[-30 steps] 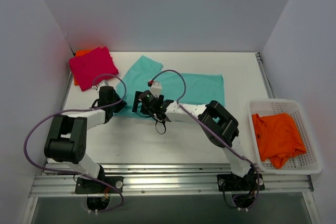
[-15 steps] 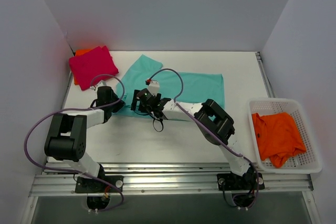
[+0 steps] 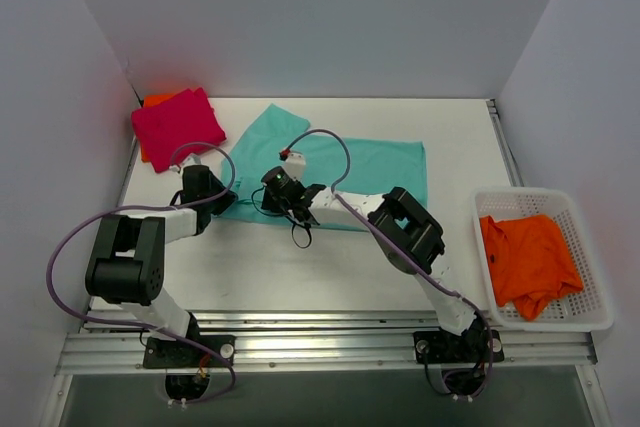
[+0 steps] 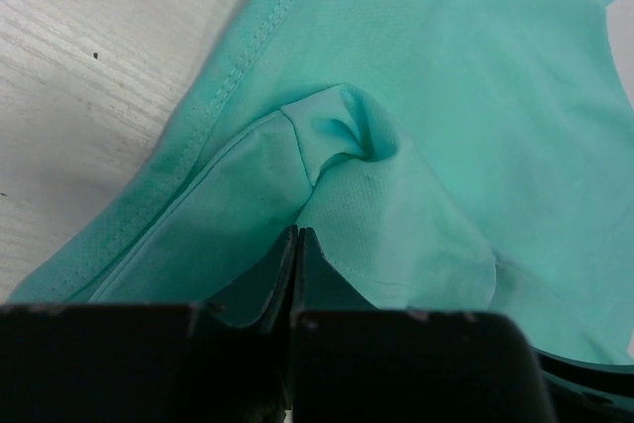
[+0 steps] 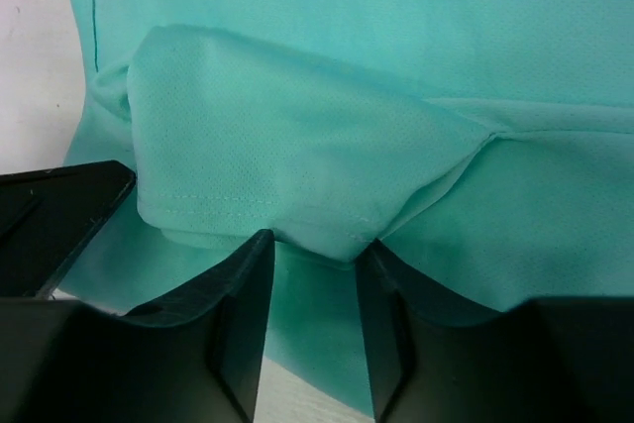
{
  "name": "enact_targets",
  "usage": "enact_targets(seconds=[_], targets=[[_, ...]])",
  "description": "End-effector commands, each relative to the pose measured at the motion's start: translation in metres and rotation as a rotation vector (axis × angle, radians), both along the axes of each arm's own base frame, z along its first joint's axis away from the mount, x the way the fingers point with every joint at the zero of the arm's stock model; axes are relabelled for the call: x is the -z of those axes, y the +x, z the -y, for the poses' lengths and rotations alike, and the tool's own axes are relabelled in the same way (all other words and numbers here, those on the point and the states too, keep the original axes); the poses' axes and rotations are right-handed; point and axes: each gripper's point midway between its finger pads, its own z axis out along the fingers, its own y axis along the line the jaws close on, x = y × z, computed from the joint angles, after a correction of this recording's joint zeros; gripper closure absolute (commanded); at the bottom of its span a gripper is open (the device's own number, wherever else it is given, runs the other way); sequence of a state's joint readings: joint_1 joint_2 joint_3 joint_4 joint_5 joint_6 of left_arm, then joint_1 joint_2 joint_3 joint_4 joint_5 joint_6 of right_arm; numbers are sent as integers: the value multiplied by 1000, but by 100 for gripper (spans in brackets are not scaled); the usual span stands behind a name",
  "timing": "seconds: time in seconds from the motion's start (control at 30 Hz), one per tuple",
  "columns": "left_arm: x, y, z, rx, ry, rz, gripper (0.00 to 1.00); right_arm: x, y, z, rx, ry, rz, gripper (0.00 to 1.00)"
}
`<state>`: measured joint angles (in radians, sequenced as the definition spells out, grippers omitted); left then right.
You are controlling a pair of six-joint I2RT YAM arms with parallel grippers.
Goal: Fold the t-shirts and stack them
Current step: Fold the flattened tshirt in 1/3 of the way
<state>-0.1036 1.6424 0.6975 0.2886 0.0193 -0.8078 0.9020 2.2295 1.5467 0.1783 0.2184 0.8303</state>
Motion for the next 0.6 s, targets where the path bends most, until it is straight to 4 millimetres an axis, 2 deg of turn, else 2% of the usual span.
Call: enact_targets(seconds=[0.0, 0.23, 0.27, 0.3, 0.53, 0.57], targets=[[-4, 7, 0, 3, -21, 41, 98, -2, 8, 2, 7, -10, -1, 67], [4, 6, -4, 3, -34, 29, 98, 10, 14, 8, 14, -15, -27, 84], [4, 7, -5, 0, -34, 30, 98, 10, 14, 8, 16, -15, -30, 89], [3, 8, -6, -1, -37, 33, 98, 10, 16, 9, 19, -14, -32, 100], [3, 7, -5, 2, -47, 43, 98, 17, 22, 10, 11, -22, -44, 100], [3, 7, -5, 2, -47, 42, 98, 12, 26, 7, 10, -14, -37, 100]])
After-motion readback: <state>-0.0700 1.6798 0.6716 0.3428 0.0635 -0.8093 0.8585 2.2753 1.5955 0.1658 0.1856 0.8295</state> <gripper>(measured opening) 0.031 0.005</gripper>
